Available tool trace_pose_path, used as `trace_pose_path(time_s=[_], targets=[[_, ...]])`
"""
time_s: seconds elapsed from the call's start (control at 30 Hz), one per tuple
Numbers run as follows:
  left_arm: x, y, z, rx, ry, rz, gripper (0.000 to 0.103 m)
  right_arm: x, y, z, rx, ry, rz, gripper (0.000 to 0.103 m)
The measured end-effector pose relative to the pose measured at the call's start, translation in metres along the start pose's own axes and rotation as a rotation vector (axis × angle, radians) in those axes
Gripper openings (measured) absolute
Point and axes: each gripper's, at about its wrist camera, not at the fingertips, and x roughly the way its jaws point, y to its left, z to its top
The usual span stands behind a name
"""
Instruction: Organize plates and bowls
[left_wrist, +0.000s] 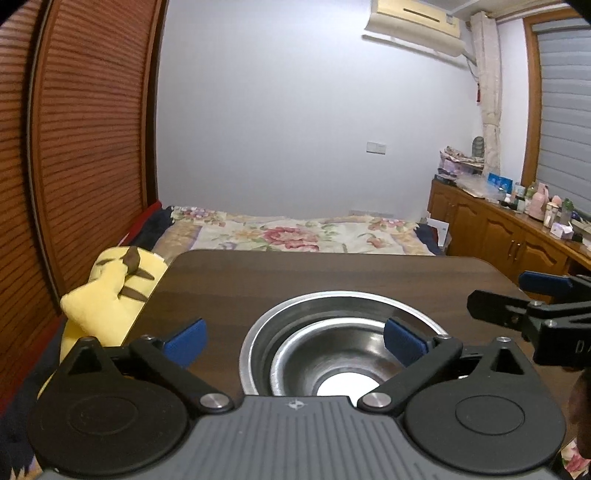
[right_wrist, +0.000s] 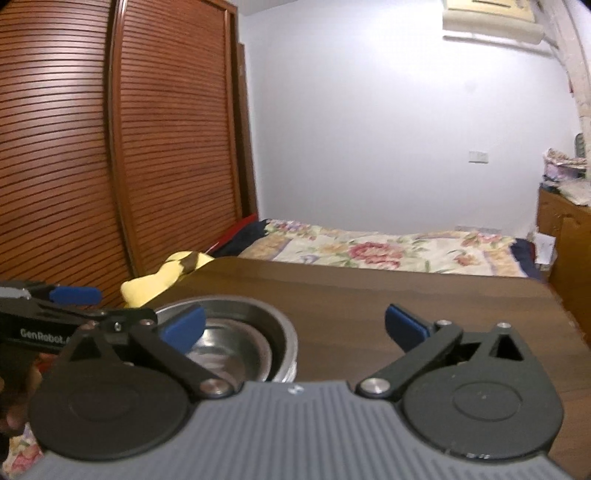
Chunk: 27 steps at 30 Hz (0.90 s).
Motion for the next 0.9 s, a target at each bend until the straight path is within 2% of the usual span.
trace_pose_path(time_s=[0.3, 0.5, 0.9], targets=[[-0.018, -0.013, 0.012, 0.03, -0.032, 0.068, 0.103, -0.016, 0.001, 0.001, 0.018, 0.016, -0.073, 0.103], [-0.03, -0.017, 0.013, 0.029, -0.035, 0.029, 0.103, -0.03, 0.002, -0.001, 0.009, 0.021, -0.109, 0.103], [-0.044, -0.042, 0.002, 0.059, -0.004, 0.043, 0.103, -0.049, -0.007, 0.0, 0.011, 0.012, -0.115, 0.103]])
